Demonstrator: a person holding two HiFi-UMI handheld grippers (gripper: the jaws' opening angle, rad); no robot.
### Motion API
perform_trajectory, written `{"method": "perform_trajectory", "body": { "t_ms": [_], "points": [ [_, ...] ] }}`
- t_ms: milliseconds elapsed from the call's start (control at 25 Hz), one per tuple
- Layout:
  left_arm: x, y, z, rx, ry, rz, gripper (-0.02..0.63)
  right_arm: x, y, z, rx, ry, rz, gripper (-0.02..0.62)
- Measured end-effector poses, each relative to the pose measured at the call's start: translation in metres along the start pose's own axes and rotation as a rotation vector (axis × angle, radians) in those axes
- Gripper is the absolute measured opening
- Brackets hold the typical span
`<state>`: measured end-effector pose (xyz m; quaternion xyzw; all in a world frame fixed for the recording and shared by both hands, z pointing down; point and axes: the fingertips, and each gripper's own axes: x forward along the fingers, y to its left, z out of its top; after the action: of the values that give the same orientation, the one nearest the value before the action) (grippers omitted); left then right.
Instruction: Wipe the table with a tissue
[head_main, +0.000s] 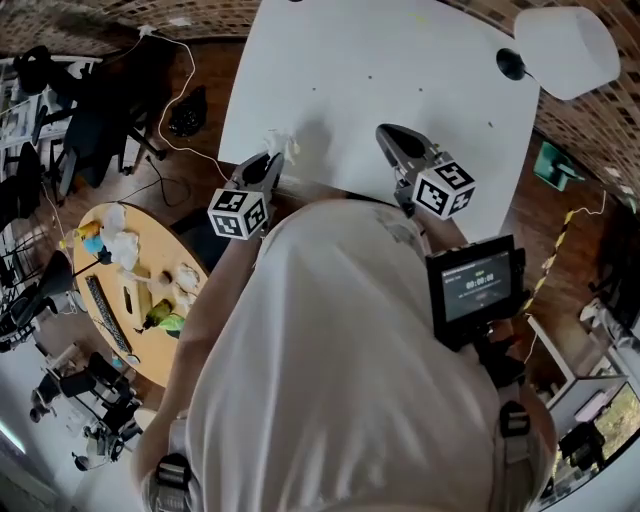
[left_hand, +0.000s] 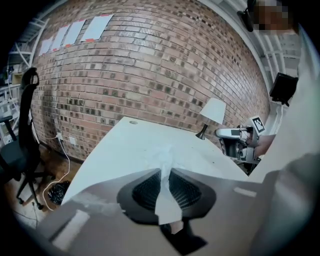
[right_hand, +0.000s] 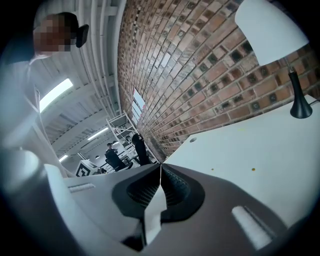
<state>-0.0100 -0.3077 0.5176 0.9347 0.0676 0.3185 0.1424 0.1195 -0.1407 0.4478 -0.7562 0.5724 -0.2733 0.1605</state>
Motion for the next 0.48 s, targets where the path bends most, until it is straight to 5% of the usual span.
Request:
{"method": "perform_trajectory", "body": {
  "t_ms": [480],
  "points": [
    [0.039, 0.01, 0.015, 0.033, 0.031, 0.025, 0.057, -0.019, -0.019, 0.0, 0.035, -0.021, -0.049, 0.008]
  ]
}}
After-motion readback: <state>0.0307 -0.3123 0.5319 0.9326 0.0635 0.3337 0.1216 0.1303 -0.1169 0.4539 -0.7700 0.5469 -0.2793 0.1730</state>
